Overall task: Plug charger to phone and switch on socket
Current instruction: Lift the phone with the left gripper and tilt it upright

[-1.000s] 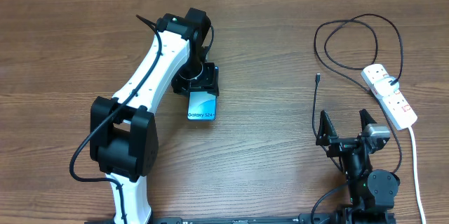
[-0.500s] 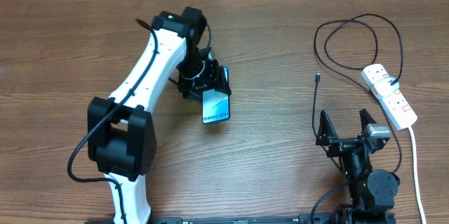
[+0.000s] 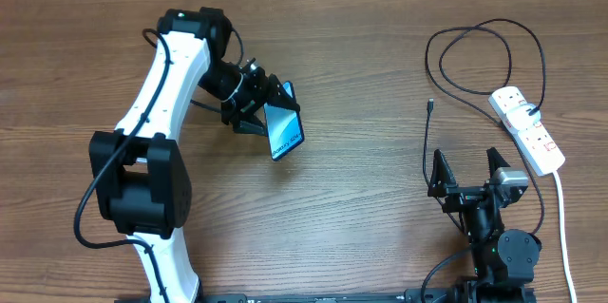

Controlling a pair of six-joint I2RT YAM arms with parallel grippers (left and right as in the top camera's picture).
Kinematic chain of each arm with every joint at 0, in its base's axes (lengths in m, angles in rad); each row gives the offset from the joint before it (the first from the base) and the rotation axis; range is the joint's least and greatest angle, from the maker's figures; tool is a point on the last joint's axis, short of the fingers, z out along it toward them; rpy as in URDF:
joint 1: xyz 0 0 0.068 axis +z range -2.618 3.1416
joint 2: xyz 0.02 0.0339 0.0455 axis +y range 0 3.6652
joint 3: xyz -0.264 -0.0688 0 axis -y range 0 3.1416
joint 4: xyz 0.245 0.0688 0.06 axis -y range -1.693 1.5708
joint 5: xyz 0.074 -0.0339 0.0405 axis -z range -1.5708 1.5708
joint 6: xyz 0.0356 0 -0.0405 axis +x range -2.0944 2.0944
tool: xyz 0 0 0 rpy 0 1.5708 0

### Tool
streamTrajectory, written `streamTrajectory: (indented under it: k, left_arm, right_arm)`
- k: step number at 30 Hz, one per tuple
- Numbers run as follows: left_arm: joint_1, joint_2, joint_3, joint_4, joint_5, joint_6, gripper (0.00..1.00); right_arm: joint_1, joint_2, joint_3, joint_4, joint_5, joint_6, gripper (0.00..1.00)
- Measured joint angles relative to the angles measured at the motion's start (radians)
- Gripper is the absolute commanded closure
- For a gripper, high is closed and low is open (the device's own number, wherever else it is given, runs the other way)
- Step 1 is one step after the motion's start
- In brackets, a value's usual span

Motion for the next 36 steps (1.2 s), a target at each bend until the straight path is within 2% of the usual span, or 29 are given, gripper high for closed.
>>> streamTrajectory:
  k: [13,36]
  left_arm:
    - [0.002,0.0,0.0,-0.05,0.157,0.002,0.5]
    - [0.002,0.0,0.0,-0.072,0.177,0.009,0.5]
  right_arm:
    - [0.0,0.0,0.0,0.0,0.0,0.0,0.0]
    - [0.0,0.0,0.0,0.0,0.0,0.0,0.0]
